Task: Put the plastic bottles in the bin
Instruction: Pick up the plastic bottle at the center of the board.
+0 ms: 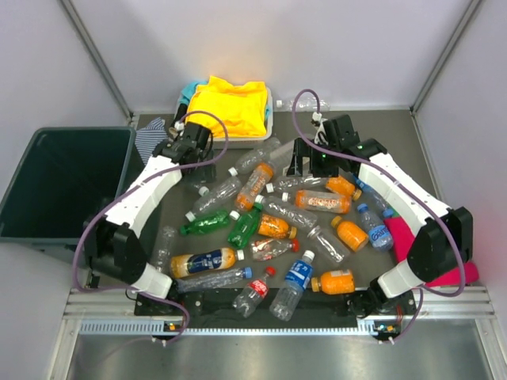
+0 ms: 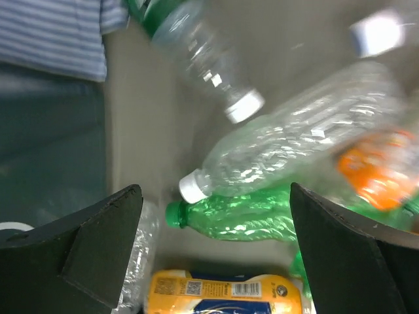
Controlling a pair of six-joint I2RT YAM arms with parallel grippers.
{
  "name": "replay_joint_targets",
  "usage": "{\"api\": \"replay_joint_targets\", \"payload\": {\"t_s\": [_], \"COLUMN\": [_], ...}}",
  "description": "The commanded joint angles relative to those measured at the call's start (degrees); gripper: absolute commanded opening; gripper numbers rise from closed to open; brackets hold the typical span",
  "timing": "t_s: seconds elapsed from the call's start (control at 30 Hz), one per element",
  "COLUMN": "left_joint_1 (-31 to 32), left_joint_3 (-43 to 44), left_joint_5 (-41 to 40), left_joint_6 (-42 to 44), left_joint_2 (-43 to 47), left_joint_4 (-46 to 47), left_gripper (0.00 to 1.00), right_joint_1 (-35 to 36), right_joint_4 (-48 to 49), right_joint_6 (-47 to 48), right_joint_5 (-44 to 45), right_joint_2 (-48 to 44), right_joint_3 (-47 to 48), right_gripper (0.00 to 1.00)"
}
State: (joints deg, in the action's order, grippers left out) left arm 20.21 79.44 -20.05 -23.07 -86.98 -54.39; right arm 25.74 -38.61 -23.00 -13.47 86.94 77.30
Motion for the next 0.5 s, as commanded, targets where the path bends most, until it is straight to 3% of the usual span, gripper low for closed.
{"api": "replay_joint_targets", "payload": {"t_s": [0.0,0.13,0.3,0.47], "left_joint_1": [-3.68,-5.52,-7.46,-8.08], "left_joint_3": [-4.38,-5.61,-7.63,-4.92], "left_joint_5": [0.28,-2.88,-1.04,-3.33], "left_joint_6": [-7.51,-11.20,-16.04,-17.88], "left_joint_2": [0.41,-4.14,-8.20,-15.31], "left_joint_4": [8.68,13.16,22.72,24.07], "left_gripper": [0.98,0.98,0.98,0.98], "right_joint_1": [0.02,0.01,0.02,0.02], "right_joint_4": [1.26,1.61,2.05,1.96], "right_joint_6": [1.38,1.73,2.44,3.23], "right_joint_5": [-0.68,-0.94,-0.32,0.64], "right_joint_2": [-0.10,-0.19,-0.28,0.08], "right_joint_3": [2.60,2.25,1.72,1.72], "right_gripper": [0.99,0.99,0.99,0.99]}}
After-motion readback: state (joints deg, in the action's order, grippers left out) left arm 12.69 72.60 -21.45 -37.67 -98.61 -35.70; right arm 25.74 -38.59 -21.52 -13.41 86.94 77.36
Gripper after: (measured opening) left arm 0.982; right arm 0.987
